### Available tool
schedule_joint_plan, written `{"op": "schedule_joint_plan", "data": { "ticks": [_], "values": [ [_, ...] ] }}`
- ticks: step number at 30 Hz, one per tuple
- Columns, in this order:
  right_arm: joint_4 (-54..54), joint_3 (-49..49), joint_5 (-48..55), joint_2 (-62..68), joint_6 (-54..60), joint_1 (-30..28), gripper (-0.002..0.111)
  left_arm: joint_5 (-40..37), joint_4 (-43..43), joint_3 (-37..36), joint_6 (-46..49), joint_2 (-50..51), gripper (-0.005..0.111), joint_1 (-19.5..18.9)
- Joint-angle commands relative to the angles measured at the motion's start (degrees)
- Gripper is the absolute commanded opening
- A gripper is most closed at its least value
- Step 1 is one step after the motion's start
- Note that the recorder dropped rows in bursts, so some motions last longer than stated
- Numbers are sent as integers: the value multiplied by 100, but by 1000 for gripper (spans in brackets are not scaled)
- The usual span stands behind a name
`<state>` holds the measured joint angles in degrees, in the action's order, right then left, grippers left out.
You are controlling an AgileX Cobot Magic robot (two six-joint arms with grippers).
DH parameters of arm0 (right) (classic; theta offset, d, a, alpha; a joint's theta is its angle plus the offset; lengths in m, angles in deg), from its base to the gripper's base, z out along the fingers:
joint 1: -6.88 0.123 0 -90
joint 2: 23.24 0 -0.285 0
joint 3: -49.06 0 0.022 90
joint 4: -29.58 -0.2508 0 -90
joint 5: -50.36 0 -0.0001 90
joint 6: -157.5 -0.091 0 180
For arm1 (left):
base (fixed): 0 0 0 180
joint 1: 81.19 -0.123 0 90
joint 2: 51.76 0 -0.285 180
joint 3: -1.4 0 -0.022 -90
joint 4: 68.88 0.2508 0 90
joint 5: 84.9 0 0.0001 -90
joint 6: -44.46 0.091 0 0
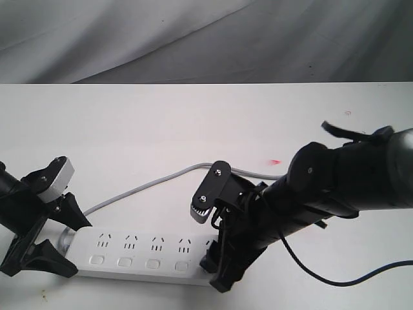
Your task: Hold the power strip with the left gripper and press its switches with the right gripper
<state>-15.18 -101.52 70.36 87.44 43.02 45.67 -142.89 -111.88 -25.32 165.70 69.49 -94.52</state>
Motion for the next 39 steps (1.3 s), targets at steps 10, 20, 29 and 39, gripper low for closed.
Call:
{"op": "schedule_joint_plan", "data": {
  "ticks": [10, 20, 29, 39],
  "values": [
    [124, 30, -343, -798, 44, -6, 64, 387, 469, -98, -128, 83, 64, 28],
    [48, 41, -563, -1241, -6, -6, 62, 387, 469, -98, -128, 83, 64, 28],
    [217, 41, -858, -3275, -101, -6, 56, 387, 469, -98, -128, 83, 64, 28],
    [345, 41, -920, -5399, -366, -6, 0, 387, 469, -98, -128, 83, 64, 28]
  ]
}}
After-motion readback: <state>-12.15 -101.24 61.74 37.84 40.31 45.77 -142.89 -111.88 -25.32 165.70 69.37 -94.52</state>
